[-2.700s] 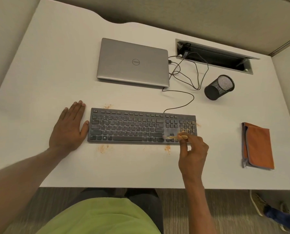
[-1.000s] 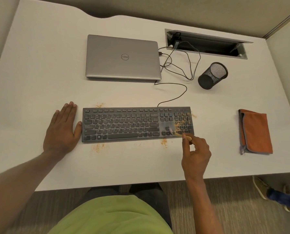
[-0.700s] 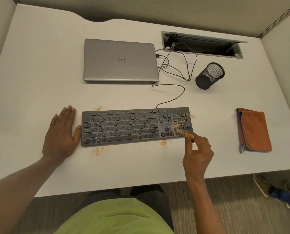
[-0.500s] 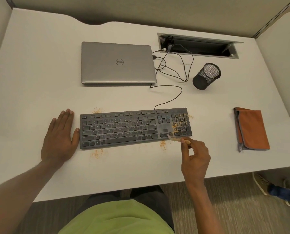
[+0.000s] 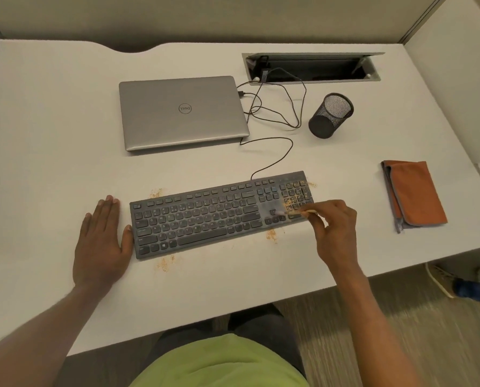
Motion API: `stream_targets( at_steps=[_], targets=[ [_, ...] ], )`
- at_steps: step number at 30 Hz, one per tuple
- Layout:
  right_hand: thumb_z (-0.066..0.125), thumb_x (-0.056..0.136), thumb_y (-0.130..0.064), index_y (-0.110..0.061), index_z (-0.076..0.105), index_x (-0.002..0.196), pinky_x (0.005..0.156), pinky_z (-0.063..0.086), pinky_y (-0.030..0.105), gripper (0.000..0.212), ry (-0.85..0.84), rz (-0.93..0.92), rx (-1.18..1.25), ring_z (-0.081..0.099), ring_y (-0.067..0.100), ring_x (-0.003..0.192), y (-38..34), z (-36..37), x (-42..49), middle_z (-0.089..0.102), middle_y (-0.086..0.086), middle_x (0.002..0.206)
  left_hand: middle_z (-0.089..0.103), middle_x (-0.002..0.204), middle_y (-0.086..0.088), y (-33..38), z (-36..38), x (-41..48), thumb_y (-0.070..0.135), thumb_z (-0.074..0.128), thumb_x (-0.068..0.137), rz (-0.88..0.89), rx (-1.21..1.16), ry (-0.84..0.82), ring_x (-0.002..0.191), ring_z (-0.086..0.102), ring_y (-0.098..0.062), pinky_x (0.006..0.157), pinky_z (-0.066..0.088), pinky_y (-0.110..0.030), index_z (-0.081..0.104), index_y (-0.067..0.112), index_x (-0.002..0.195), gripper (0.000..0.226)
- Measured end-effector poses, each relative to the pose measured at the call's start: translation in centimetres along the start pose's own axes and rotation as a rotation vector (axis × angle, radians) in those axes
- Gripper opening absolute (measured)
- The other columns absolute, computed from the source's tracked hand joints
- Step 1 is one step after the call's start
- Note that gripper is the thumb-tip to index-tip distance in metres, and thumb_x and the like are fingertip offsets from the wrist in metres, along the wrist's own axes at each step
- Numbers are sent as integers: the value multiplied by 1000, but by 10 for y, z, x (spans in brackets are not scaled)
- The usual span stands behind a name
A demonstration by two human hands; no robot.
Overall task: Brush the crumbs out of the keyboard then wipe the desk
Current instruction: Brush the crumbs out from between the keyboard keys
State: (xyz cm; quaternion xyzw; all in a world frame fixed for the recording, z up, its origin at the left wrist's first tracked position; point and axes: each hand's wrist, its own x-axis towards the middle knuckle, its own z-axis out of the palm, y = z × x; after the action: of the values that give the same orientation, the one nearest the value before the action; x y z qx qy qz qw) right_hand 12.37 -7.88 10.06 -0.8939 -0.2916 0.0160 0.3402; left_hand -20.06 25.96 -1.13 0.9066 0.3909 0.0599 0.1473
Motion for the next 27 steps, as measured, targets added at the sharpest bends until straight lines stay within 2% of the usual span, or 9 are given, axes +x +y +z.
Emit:
stream_targets(
  at_steps=[3,7,9,11,14,18,23,25,27],
  targets=[
    [73,93,-10,-23,76,109,87,44,39,20,36,-36,34,46,-5,106,0,-3,3,65,-15,106,16,179,-4,0,-1,0,47,26,107,-2,1,-13,166,9,-16,135,9,-45,17,12,171,74],
    [74,93,-12,-32,75,106,91,38,25,24,-60,-63,81,48,5,107,-10,4,5,59,-29,106,16,179,-4,0,-1,0,47,26,107,-4,-1,-15,166,9,-17,135,9,-45,17,12,171,74],
    [76,92,-10,-30,76,105,92,34,19,24,-79,-63,63,52,15,108,-7,8,5,61,-27,106,16,179,-4,0,-1,0,47,26,107,-3,1,-14,166,9,-17,135,9,-45,18,12,171,74],
    [76,92,-10,-30,76,106,92,31,16,24,-55,-48,21,54,19,106,0,7,7,67,-17,103,16,179,-4,0,-1,0,47,25,107,0,1,-12,166,10,-18,135,9,-45,18,12,171,74],
    [75,93,-9,-28,76,107,91,30,22,24,6,-44,-51,57,17,100,10,1,8,72,-9,102,18,178,-5,1,-2,0,47,26,107,0,-4,-8,166,11,-19,135,9,-45,20,11,170,74],
    [71,95,-9,-26,75,109,92,32,23,22,40,-19,-9,54,13,104,8,-3,9,71,-11,106,19,178,-6,3,-2,0,47,26,107,-5,-1,-10,166,12,-20,135,8,-43,21,10,170,73],
    [74,93,-11,-24,76,106,91,39,36,18,-12,-61,48,47,-9,107,-3,6,8,62,-29,103,18,178,-6,3,-3,0,47,26,108,-11,1,-14,166,11,-18,135,8,-43,20,11,170,73],
    [75,94,-11,-24,76,105,91,40,42,17,24,-62,9,50,-6,100,2,6,7,64,-26,101,17,178,-5,4,-4,0,47,26,108,-15,0,-16,166,9,-17,135,8,-43,18,12,171,73],
    [73,95,-10,-24,75,107,92,37,40,18,71,-27,-5,49,-6,99,6,4,5,68,-19,101,17,179,-5,4,-3,0,48,26,108,-12,1,-16,166,9,-17,135,7,-43,18,12,171,73]
  ],
)
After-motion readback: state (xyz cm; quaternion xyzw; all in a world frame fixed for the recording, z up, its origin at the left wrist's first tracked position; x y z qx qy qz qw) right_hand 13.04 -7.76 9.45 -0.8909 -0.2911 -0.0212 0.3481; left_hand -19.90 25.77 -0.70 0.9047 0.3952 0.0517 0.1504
